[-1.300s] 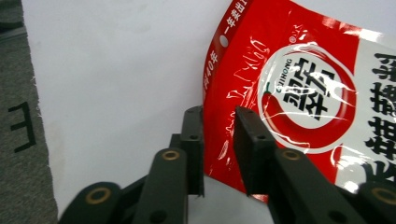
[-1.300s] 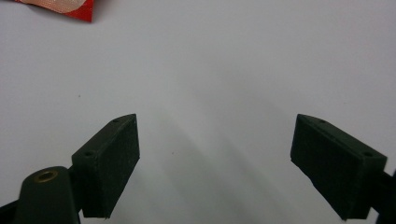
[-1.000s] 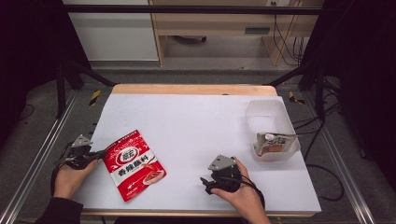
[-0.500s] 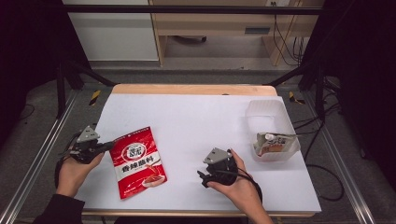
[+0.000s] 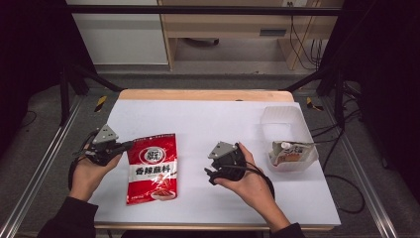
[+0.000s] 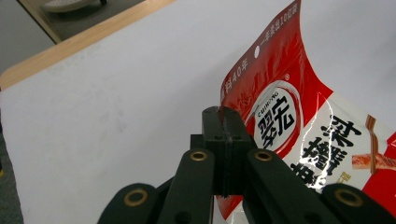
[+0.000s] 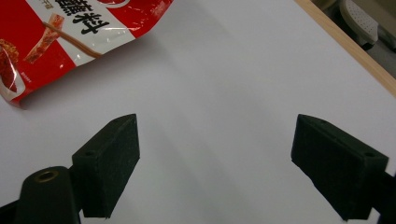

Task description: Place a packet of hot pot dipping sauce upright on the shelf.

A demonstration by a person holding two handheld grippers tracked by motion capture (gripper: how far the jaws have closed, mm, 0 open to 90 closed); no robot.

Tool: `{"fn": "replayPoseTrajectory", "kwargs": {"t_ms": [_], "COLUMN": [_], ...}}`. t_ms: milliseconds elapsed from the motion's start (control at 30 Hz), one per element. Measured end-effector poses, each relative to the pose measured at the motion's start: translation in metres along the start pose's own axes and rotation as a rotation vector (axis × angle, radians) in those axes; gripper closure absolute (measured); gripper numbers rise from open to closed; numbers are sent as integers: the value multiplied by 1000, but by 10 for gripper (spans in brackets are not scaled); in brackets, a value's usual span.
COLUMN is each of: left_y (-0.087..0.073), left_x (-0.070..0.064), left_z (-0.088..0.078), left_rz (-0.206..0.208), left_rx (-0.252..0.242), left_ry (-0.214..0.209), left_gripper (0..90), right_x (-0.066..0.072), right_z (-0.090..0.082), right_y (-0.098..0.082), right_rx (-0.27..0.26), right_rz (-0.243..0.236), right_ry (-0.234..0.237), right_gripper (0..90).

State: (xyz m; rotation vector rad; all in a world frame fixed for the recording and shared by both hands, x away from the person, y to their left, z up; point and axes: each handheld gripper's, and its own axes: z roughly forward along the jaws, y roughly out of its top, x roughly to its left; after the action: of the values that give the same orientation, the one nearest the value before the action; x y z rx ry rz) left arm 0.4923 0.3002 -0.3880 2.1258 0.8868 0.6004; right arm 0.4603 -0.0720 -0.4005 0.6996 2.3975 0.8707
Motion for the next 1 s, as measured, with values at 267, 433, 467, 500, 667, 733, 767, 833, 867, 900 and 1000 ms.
{"fn": "replayPoseTrajectory", "kwargs": {"t_ms": [267,433,467,500,667,733,767,833,867,900,1000], "left_y": [18,23,23,23,26,27,28,29,30,30,33], "left_x": [-12,-17,-17,-18,-21,-21,-22,-23,-24,-25,-28], "left_z": [7,10,10,10,10,9,8,8,8,8,7], "left_rz": [38,43,43,38,49,49,50,52,54,53,54], "left_rx": [-13,-23,-25,-30,-36,-42,-45,-52,-54,-59,-72], "left_ry": [-1,5,7,8,15,21,23,26,29,29,25], "left_gripper": [900,900,900,900,900,900,900,900,900,900,900], "right_x": [-7,-10,-10,-11,-10,-10,-10,-10,-10,-10,-9], "right_z": [-3,-4,-3,-3,-1,0,0,2,2,3,6], "right_y": [11,15,16,16,21,24,26,30,32,35,42], "right_rx": [-1,-1,-3,-3,5,7,7,7,5,7,13], "right_rz": [-6,-13,-9,-11,-24,-30,-35,-42,-49,-54,-64], "right_ry": [-4,-11,-12,-12,-13,-16,-17,-14,-12,-13,-2], "right_gripper": [159,159,159,159,160,160,160,160,161,161,164]}}
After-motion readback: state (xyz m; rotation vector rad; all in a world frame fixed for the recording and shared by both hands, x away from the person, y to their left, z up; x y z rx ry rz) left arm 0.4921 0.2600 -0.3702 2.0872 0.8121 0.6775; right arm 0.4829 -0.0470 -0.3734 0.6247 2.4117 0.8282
